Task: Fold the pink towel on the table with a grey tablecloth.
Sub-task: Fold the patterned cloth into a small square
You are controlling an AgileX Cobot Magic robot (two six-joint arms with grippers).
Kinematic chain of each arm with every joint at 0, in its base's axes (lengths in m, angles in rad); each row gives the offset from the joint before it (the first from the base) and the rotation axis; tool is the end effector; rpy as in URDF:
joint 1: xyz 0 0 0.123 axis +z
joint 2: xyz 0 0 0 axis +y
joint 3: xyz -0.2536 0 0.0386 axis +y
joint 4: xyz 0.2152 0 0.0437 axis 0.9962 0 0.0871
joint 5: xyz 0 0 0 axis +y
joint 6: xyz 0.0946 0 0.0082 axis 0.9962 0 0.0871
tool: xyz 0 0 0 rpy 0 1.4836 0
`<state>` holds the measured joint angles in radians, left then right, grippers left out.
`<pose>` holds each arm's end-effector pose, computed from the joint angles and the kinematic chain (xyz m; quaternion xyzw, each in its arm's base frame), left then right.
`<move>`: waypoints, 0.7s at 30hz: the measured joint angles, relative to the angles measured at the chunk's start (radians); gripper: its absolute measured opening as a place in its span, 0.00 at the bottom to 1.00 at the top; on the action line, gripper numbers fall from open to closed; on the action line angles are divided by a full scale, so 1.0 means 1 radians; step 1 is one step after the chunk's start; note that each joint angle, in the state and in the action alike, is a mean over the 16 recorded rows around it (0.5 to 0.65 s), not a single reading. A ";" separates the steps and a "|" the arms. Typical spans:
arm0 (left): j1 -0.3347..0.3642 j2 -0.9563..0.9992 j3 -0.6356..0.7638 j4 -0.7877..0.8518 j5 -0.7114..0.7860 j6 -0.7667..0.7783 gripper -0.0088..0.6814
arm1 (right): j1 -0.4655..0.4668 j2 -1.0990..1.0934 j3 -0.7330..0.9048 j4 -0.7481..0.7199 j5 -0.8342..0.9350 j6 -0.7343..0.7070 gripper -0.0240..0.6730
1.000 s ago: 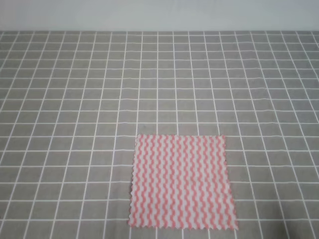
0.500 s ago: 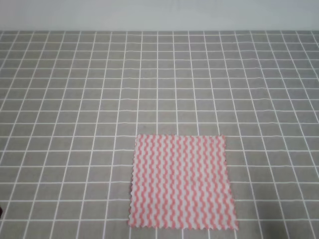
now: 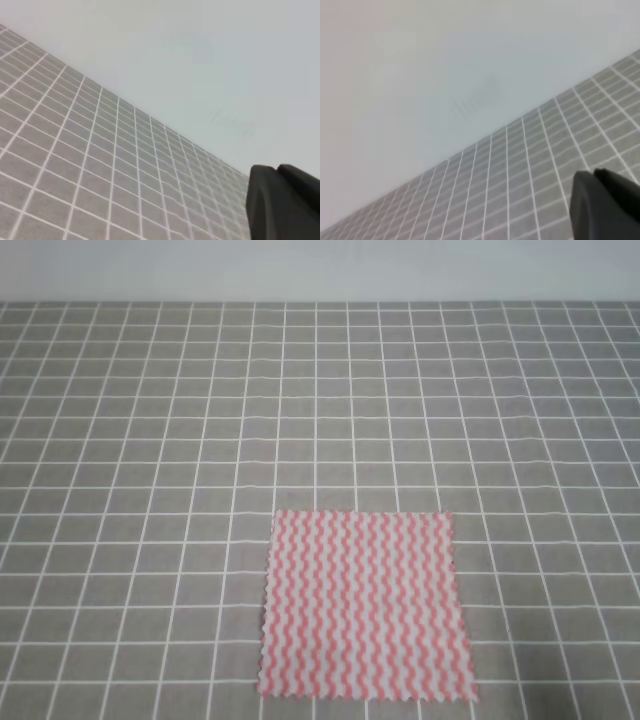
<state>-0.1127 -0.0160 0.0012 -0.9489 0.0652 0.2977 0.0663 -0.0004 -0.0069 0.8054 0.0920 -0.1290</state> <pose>0.0541 -0.0112 0.2104 -0.1630 0.6645 -0.2882 0.6700 0.0554 0.0100 0.2096 0.1856 0.6710 0.2812 0.6605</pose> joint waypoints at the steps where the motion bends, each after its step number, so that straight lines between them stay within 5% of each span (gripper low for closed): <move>1: 0.000 0.007 -0.007 -0.010 0.003 0.001 0.01 | 0.000 0.005 -0.005 0.003 0.010 -0.002 0.01; 9: 0.000 0.189 -0.129 -0.055 0.116 0.058 0.01 | 0.000 0.145 -0.106 -0.028 0.147 -0.001 0.01; 21: -0.011 0.702 -0.381 -0.048 0.340 0.355 0.01 | 0.000 0.551 -0.292 -0.088 0.365 -0.030 0.01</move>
<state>-0.1233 0.6860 -0.3797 -0.9973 0.4049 0.6528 0.0663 0.5507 -0.2993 0.7178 0.4566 -0.1592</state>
